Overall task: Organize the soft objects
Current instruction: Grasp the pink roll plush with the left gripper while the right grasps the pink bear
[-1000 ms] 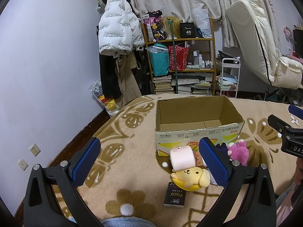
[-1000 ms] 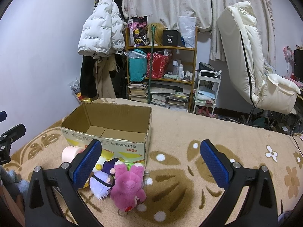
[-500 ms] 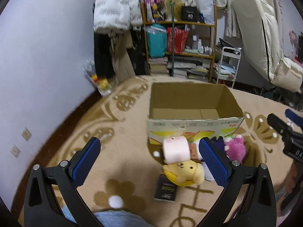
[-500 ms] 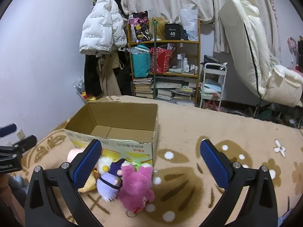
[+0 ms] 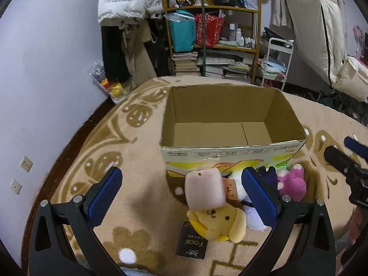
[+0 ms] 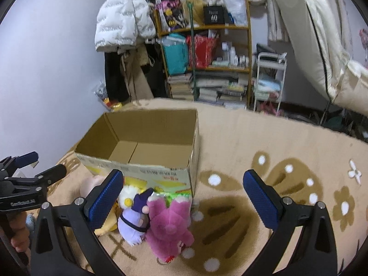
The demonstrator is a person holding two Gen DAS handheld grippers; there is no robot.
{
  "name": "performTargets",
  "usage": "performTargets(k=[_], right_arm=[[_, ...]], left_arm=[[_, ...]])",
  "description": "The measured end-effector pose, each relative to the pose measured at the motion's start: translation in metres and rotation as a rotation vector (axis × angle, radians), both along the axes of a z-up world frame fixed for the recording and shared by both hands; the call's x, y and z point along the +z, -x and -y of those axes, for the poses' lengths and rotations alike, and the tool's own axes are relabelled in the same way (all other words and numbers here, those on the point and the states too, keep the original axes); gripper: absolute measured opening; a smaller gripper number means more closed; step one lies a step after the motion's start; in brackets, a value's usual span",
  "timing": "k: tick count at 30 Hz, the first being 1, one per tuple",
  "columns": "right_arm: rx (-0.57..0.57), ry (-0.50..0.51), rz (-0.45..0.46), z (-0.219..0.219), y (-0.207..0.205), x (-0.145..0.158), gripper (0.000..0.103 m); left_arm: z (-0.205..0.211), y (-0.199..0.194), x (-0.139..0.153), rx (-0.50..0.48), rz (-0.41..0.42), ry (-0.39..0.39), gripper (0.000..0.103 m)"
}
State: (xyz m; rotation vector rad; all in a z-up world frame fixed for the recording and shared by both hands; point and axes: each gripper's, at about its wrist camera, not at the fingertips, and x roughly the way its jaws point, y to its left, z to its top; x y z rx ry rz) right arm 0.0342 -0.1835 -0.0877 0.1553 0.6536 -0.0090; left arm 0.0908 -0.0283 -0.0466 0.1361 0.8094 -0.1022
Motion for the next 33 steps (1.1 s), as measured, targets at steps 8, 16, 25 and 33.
performTargets(k=[8,16,25,33], right_arm=[[0.016,-0.035,-0.106,0.004,-0.018,-0.028,0.103],[0.064,-0.067,-0.254,-0.001,-0.026,-0.060,0.098],[0.106,-0.128,-0.371,-0.002,-0.038,-0.092,0.066],[0.125,-0.148,-0.396,-0.004,-0.045,-0.104,0.058]], left_arm=[[0.000,-0.017,-0.029,-0.024,-0.104,0.034,0.102],[0.009,-0.025,-0.052,-0.041,-0.163,0.013,0.102],[0.018,-0.032,-0.070,-0.060,-0.199,0.009,0.099],[0.016,-0.036,-0.078,-0.045,-0.228,0.003,0.086]])
